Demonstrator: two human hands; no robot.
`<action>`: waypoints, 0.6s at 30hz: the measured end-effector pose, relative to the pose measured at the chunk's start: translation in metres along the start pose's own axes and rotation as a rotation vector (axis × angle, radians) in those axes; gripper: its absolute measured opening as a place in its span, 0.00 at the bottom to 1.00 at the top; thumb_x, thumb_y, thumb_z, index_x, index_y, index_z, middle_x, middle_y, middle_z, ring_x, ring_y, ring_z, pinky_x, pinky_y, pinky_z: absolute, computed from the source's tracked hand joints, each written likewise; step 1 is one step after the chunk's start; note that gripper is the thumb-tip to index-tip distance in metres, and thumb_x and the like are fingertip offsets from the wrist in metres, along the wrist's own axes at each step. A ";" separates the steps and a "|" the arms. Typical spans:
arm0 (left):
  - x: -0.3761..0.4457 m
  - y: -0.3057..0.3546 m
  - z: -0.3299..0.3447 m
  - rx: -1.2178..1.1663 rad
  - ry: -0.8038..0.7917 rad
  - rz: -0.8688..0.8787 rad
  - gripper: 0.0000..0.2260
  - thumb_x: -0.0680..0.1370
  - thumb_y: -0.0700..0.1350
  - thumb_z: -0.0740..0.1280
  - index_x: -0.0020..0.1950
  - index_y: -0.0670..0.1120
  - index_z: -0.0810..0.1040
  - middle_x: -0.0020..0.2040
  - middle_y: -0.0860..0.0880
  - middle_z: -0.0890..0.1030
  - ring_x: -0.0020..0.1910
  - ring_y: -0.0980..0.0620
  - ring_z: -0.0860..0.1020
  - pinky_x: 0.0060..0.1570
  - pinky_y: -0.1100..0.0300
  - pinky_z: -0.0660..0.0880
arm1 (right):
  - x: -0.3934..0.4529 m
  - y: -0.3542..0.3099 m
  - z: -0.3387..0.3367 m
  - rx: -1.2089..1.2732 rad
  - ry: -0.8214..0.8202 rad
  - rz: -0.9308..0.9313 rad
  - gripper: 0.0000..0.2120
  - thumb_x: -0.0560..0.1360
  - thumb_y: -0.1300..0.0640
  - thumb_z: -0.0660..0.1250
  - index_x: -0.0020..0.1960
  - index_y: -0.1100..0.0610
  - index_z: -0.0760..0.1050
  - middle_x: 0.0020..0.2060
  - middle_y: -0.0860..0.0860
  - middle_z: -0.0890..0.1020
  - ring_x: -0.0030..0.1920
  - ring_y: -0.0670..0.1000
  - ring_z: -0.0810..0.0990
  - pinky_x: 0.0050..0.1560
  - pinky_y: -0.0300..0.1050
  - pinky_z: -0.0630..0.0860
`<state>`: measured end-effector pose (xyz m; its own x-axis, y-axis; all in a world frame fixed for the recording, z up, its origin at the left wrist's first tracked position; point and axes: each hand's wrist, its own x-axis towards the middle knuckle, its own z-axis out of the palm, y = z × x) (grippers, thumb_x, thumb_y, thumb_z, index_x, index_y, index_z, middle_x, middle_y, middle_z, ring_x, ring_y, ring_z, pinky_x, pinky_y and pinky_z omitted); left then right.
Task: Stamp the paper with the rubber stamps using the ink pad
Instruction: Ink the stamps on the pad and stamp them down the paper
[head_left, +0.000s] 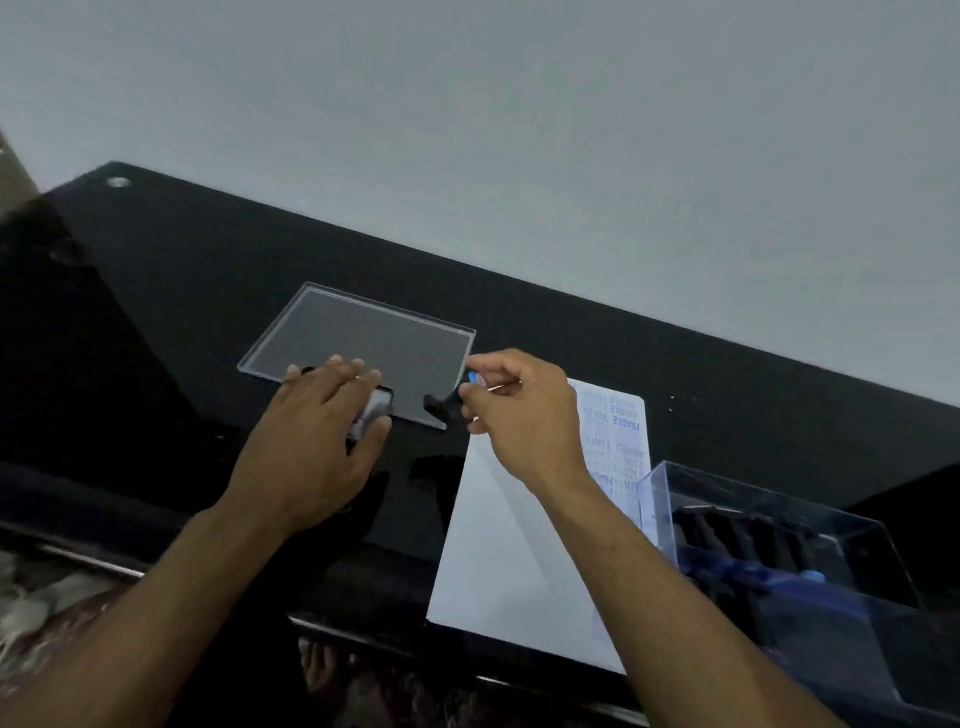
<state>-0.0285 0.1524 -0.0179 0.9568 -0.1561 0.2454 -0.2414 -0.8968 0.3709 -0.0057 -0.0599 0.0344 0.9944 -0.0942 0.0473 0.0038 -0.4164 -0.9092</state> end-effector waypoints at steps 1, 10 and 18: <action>-0.008 -0.006 -0.004 -0.003 0.010 -0.013 0.26 0.80 0.60 0.56 0.74 0.48 0.71 0.75 0.49 0.71 0.77 0.49 0.63 0.77 0.44 0.58 | -0.004 -0.004 0.009 0.000 -0.013 -0.019 0.11 0.72 0.59 0.73 0.53 0.49 0.83 0.41 0.45 0.83 0.40 0.48 0.85 0.43 0.52 0.84; -0.070 -0.055 -0.022 -0.033 0.040 -0.098 0.30 0.79 0.64 0.56 0.76 0.48 0.68 0.76 0.49 0.69 0.77 0.50 0.63 0.77 0.44 0.57 | -0.040 -0.033 0.062 -0.154 -0.124 -0.168 0.09 0.74 0.58 0.73 0.53 0.49 0.82 0.45 0.43 0.83 0.42 0.41 0.82 0.44 0.40 0.82; -0.090 -0.086 -0.015 0.035 0.011 -0.093 0.33 0.78 0.65 0.56 0.76 0.45 0.69 0.75 0.46 0.70 0.78 0.47 0.63 0.76 0.40 0.59 | -0.056 -0.046 0.084 -0.327 -0.127 -0.378 0.09 0.74 0.59 0.72 0.54 0.53 0.82 0.50 0.46 0.82 0.45 0.45 0.81 0.50 0.43 0.81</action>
<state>-0.0962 0.2502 -0.0586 0.9729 -0.0671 0.2211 -0.1455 -0.9213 0.3607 -0.0525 0.0408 0.0387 0.9348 0.2197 0.2790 0.3529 -0.6629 -0.6604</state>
